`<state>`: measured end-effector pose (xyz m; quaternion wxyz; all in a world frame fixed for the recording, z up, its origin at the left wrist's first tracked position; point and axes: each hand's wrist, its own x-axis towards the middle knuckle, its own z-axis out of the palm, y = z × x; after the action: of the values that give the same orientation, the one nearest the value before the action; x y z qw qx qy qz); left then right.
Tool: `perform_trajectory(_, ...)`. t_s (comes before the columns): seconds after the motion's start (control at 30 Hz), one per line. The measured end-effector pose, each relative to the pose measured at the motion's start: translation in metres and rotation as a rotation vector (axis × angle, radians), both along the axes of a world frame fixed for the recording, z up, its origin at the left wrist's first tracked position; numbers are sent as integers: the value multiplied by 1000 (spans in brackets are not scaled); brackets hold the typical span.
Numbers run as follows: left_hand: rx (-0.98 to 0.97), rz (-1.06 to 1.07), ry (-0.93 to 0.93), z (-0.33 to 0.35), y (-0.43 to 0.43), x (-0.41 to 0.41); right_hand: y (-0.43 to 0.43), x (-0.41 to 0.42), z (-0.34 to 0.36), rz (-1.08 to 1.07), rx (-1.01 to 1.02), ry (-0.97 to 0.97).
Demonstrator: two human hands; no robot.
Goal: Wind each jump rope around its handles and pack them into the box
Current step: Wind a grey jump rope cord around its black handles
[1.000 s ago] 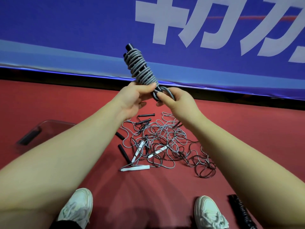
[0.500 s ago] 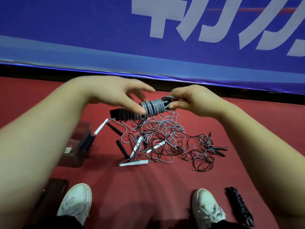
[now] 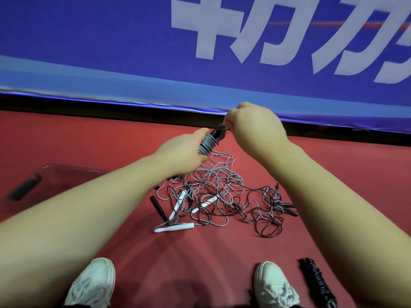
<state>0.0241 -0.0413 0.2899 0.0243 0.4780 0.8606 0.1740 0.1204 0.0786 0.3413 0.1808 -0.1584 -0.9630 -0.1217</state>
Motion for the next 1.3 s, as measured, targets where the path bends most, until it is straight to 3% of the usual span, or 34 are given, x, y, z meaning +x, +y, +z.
perform_trajectory(0.17,-3,26,165,0,5,-1,-16,-4,-4,79,-74,111)
perform_trajectory(0.3,58,11,236,0,4,-4,-12,-3,-5,190,-297,290)
perform_trajectory(0.43,212,43,-8,2,-2,-12,-13,2,-20,358,-328,350)
perform_trajectory(0.57,491,-52,-325,7,-2,-15,-9,2,-26,309,-664,457)
perform_trajectory(0.77,625,-191,-772,5,-3,-19,23,3,-34,160,-714,254)
perform_trajectory(0.9,702,-308,-1055,11,-2,-6,36,9,-36,255,-699,204)
perform_trajectory(1.03,686,-473,-1282,22,-4,2,34,17,-29,475,-1198,201)
perform_trajectory(1.07,644,-509,-1294,24,-5,2,37,20,-25,502,-1288,141)
perform_trajectory(1.13,517,-561,-1237,27,-9,3,47,27,-19,491,-1266,-24)
perform_trajectory(1.23,262,-591,-1024,23,-15,0,61,38,-19,379,-1029,-218)
perform_trajectory(1.3,56,-611,-784,21,-14,4,64,41,-20,276,-822,-405)
